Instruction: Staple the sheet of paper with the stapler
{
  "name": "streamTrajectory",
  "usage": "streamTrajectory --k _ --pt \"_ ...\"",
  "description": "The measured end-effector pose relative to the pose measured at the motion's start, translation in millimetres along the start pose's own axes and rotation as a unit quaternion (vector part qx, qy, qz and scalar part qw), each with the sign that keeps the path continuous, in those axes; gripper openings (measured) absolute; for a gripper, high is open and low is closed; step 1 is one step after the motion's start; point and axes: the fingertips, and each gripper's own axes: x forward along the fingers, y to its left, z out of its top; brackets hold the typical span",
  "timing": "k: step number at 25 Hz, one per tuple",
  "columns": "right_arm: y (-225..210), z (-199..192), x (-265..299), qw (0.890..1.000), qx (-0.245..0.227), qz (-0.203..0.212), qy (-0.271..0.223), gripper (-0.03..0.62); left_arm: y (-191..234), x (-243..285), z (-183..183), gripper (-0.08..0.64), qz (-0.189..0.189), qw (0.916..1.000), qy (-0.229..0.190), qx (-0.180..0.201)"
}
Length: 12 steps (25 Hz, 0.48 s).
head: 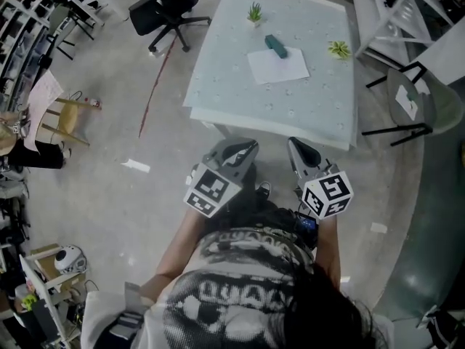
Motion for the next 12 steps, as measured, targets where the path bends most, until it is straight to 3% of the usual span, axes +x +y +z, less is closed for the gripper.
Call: streamTrajectory --k 12 --pt "-11 0 -12 1.0 -0.015 -0.01 -0.004 -0.006 -16 11 0 0.006 -0.015 0.9999 0.003 0.006"
